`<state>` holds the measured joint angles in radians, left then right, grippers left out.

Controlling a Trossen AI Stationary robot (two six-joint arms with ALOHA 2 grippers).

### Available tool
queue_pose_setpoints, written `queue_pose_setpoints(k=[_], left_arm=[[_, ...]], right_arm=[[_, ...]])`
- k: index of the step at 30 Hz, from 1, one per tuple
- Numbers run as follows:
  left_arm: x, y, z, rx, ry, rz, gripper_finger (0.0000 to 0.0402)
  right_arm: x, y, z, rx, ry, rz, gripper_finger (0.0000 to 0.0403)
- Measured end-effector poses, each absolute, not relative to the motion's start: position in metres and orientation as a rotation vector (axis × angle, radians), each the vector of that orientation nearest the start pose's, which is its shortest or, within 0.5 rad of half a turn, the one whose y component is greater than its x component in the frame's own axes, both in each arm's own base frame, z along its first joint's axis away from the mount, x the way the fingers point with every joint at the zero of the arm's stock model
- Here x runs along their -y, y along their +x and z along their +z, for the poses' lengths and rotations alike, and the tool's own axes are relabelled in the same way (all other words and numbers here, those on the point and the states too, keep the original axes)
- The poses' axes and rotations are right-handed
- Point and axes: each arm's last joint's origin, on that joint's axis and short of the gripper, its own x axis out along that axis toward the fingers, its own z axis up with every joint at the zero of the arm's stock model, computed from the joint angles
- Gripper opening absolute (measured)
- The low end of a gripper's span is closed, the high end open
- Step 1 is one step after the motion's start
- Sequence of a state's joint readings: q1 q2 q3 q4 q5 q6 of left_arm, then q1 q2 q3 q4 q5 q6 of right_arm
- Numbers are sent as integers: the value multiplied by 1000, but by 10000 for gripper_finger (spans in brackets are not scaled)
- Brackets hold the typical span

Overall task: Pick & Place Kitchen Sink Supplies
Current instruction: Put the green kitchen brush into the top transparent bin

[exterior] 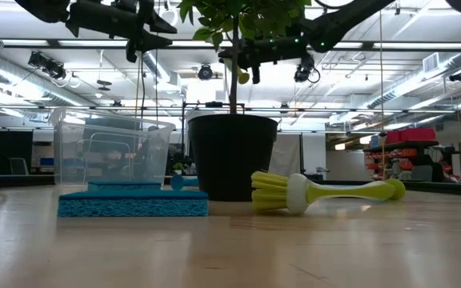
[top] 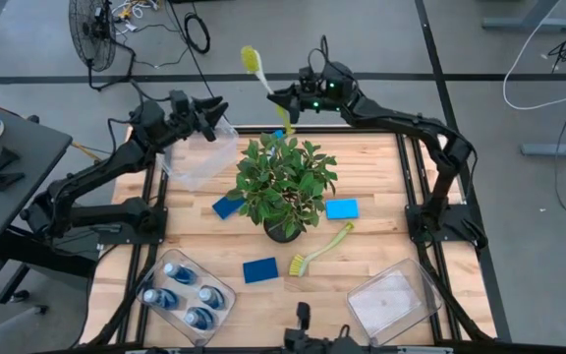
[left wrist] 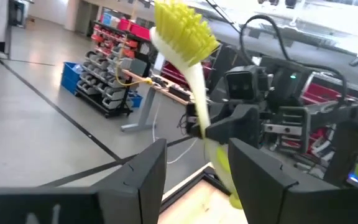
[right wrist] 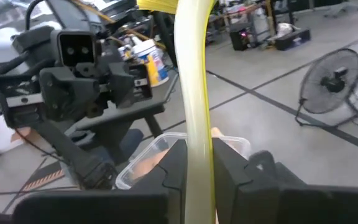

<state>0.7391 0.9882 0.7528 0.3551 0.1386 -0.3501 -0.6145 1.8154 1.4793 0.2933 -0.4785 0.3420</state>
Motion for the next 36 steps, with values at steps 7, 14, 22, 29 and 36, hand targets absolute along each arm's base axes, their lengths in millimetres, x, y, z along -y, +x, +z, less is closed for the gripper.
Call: queue_pose_setpoints(k=[7, 14, 22, 29, 36], left_arm=[[-146, 168, 337, 197, -256, 544, 179], [-151, 174, 330, 184, -337, 530, 234], [-158, 191, 330, 282, -306, 437, 303], [-164, 204, 321, 297, -349, 389, 298], [-167, 219, 317, 302, -353, 361, 295]], right_arm=[[227, 371, 322, -28, 372, -72, 41], [212, 380, 323, -28, 351, -38, 41], [202, 386, 326, 0, 328, -52, 41], [202, 386, 327, 18, 340, -73, 41], [202, 386, 327, 17, 350, -74, 41]])
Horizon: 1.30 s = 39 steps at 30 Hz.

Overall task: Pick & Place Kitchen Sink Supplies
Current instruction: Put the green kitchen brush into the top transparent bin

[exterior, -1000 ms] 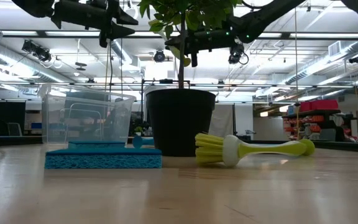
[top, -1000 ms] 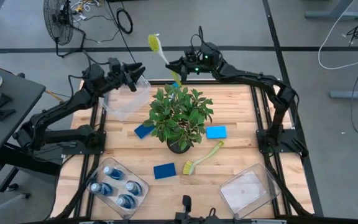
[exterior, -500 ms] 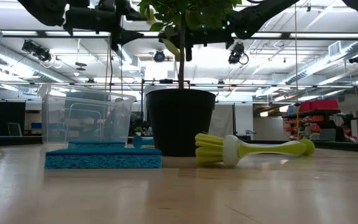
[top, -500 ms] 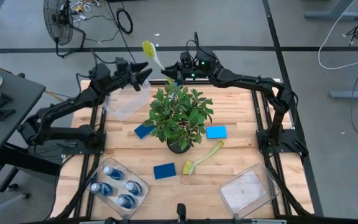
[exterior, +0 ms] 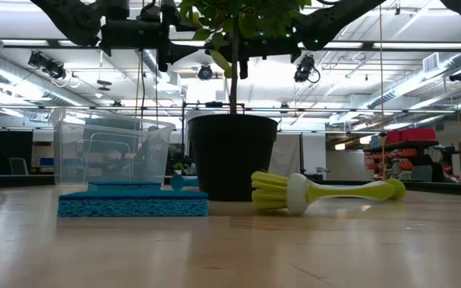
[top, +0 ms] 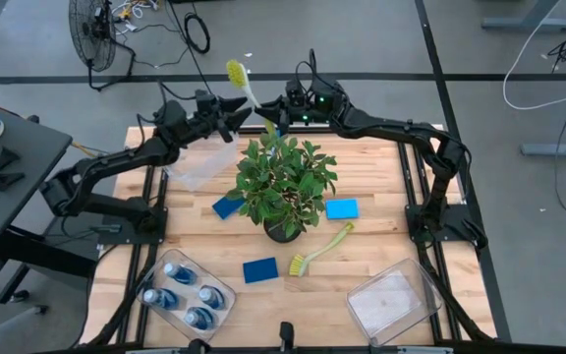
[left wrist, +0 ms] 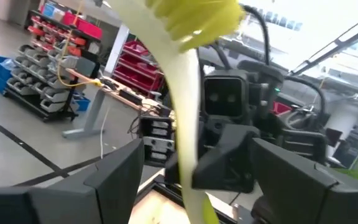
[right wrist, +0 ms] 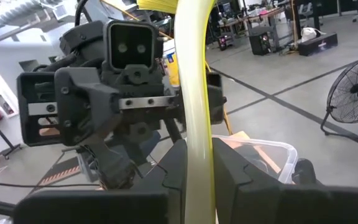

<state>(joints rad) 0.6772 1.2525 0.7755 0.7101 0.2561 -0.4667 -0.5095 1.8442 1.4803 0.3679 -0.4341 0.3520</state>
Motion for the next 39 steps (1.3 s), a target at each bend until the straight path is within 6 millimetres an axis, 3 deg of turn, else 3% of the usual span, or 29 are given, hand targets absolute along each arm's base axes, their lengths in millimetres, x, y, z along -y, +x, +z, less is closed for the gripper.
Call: queue_pose_setpoints(k=[7, 14, 39], left_arm=[[-179, 239, 342, 301, -282, 339, 295], [-189, 254, 345, 200, -277, 312, 295], [-193, 253, 340, 144, -290, 304, 295]], right_arm=[[197, 389, 327, 14, 345, -59, 41], [193, 391, 327, 11, 345, -49, 41], [205, 385, 326, 5, 268, -130, 41]])
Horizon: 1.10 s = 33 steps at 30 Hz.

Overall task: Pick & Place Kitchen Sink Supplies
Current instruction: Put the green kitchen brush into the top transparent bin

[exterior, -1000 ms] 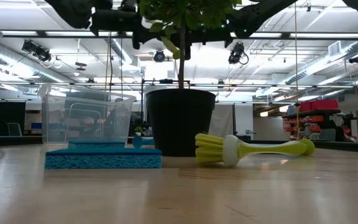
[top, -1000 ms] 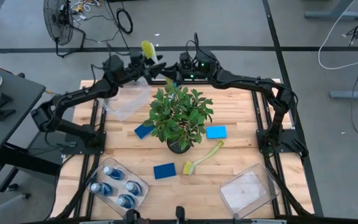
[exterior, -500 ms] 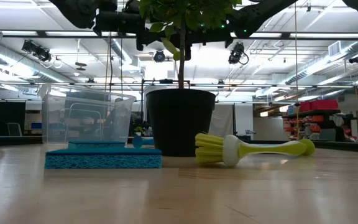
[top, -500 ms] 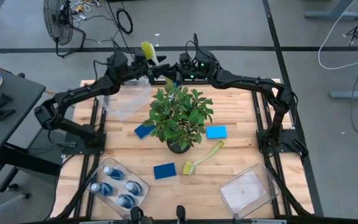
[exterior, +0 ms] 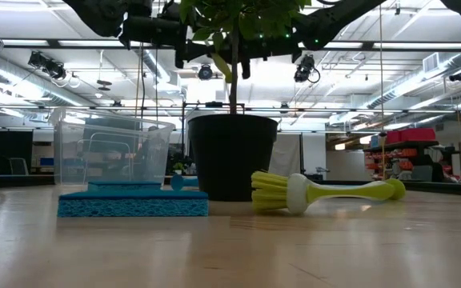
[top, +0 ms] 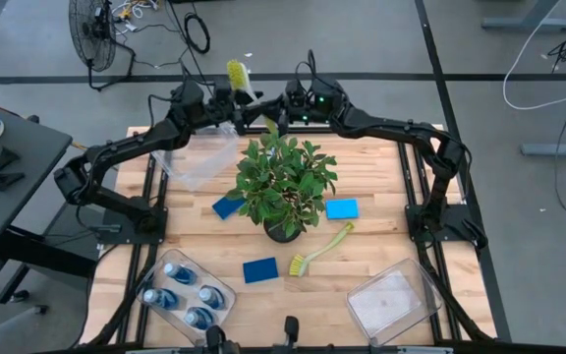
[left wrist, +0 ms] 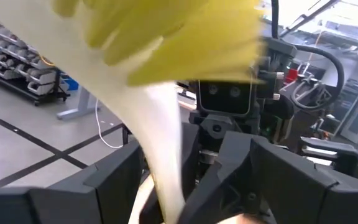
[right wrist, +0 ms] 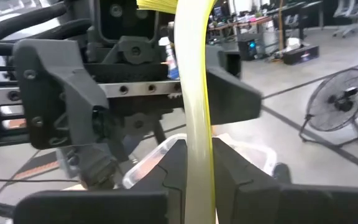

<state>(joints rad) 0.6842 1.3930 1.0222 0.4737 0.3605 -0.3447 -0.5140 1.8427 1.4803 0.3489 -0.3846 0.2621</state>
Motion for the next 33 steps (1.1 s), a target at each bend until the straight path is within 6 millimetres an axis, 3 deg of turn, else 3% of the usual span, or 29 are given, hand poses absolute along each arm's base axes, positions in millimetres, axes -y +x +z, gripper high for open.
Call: queue_pose_setpoints(k=[14, 33], left_arm=[[-195, 251, 346, 216, -275, 375, 289], [-194, 252, 346, 214, -279, 379, 151]], right_arm=[[207, 384, 326, 11, 228, -191, 41], [207, 384, 326, 11, 226, -180, 41]])
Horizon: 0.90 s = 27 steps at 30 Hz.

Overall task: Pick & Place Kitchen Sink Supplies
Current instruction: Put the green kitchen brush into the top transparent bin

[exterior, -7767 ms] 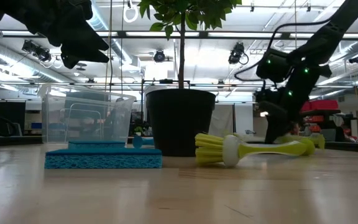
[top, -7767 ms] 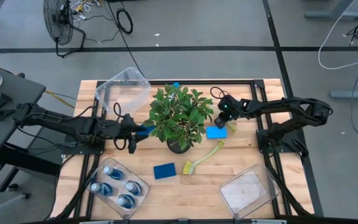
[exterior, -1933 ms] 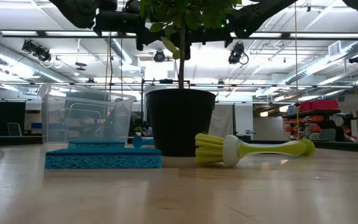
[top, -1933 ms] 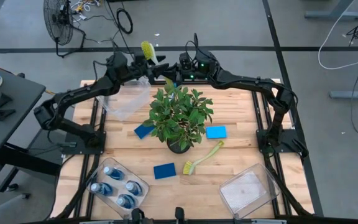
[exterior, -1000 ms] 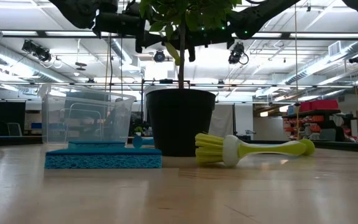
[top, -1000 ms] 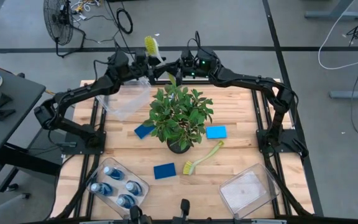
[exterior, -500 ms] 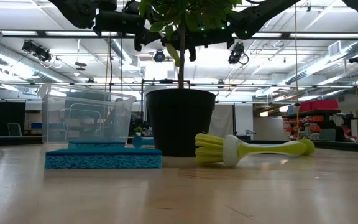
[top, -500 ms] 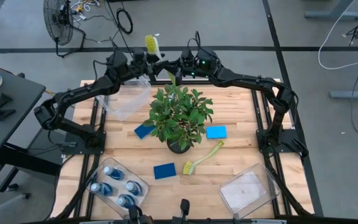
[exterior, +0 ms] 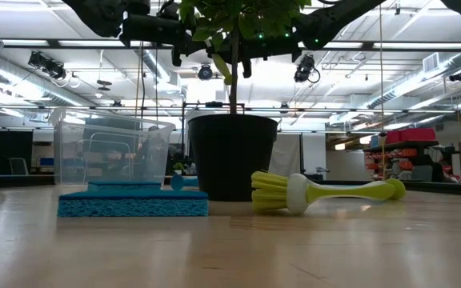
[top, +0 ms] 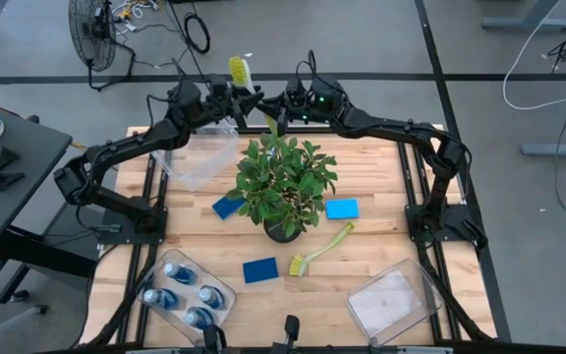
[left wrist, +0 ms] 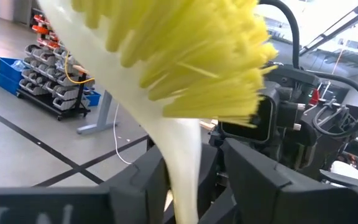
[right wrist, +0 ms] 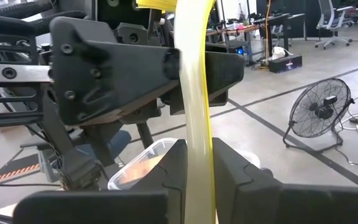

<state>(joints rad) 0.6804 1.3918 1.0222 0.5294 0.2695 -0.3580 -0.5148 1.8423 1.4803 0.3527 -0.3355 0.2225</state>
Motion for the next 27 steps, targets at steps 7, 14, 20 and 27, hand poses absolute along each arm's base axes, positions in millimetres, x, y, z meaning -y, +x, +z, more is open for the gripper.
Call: queue_pose_setpoints(k=[7, 14, 20, 27], left_arm=[[-194, 252, 346, 214, -277, 380, 86], [-194, 252, 346, 213, -276, 378, 52], [-194, 252, 346, 213, -275, 376, 59], [-194, 251, 346, 210, -259, 373, 52]], right_arm=[[206, 384, 326, 9, 223, -156, 41], [206, 384, 326, 8, 224, -156, 43], [206, 385, 326, 8, 233, -155, 44], [205, 384, 327, 11, 258, -120, 98]])
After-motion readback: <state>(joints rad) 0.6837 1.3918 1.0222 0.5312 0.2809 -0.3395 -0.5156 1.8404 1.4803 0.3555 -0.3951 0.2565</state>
